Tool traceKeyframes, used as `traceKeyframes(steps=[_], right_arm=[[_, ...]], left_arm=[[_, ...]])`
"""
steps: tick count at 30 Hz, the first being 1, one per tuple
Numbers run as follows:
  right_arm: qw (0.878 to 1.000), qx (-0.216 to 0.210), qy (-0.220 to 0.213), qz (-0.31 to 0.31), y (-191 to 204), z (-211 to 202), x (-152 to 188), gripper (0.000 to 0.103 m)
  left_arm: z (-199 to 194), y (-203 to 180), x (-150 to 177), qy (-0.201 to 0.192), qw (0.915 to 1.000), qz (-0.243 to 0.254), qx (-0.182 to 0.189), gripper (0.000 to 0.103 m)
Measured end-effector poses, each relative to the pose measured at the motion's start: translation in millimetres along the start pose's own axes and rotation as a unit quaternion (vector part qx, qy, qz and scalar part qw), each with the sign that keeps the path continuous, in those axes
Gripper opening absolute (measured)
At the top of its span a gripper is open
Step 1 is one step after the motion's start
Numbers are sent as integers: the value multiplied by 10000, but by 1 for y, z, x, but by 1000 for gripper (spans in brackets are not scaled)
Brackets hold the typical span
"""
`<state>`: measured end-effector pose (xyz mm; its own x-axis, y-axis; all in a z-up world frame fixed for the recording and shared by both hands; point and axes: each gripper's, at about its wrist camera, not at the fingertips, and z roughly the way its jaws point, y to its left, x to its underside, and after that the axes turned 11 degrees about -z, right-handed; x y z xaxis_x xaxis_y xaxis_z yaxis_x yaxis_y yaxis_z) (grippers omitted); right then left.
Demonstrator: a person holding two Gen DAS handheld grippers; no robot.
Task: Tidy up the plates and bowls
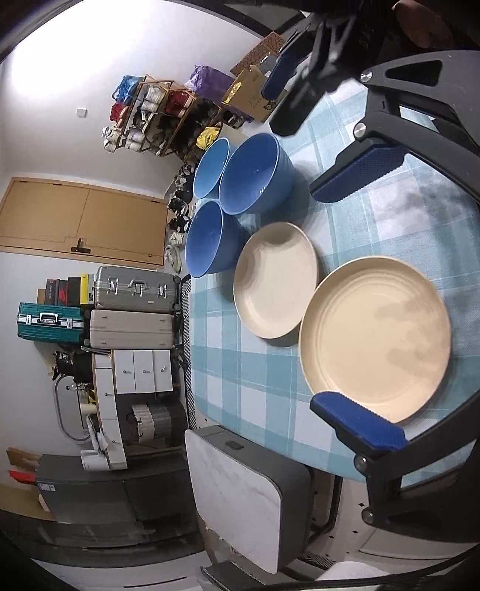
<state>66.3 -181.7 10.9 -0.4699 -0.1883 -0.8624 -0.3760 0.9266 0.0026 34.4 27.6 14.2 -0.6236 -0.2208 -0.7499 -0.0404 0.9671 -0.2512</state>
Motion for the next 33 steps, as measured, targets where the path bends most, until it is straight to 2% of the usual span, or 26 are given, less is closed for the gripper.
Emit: traceKeyframes(steps=[3, 6, 8, 11, 15, 17, 19, 21, 25, 31, 33], right_arm=[[9998, -55, 157, 72, -3, 20, -6, 102], [9992, -192, 256, 226, -6, 42, -14, 102], [9982, -270, 382, 370, -8, 60, -17, 102], [9964, -380, 564, 507, -8, 81, -18, 102], [9957, -302, 647, 592, -3, 104, -13, 102], [9952, -247, 704, 629, -2, 115, -10, 102], [9946, -193, 784, 654, -3, 124, -7, 102], [9941, -153, 818, 693, -6, 131, -4, 102], [9924, -59, 917, 822, -13, 139, 2, 102], [9920, 40, 1012, 748, -17, 153, 5, 102], [9918, 102, 1048, 731, -19, 159, 4, 102]], left_arm=[[13, 6, -11, 94, 9999, -31, 24, 103], [35, 20, -26, 407, 9989, -241, 58, 103], [51, 29, -37, 601, 9976, -352, -52, 103], [82, 47, -57, 974, 9934, -553, -234, 103], [118, 57, -76, 1297, 9899, -493, -272, 103], [144, 64, -84, 1597, 9854, -526, -249, 103], [164, 69, -87, 1884, 9798, -596, -296, 103], [188, 66, -87, 2257, 9732, -404, -156, 103], [221, 69, -87, 2402, 9696, -339, -334, 103], [255, 65, -85, 2769, 9600, -397, -103, 102], [263, 64, -85, 2813, 9589, -340, -155, 101]])
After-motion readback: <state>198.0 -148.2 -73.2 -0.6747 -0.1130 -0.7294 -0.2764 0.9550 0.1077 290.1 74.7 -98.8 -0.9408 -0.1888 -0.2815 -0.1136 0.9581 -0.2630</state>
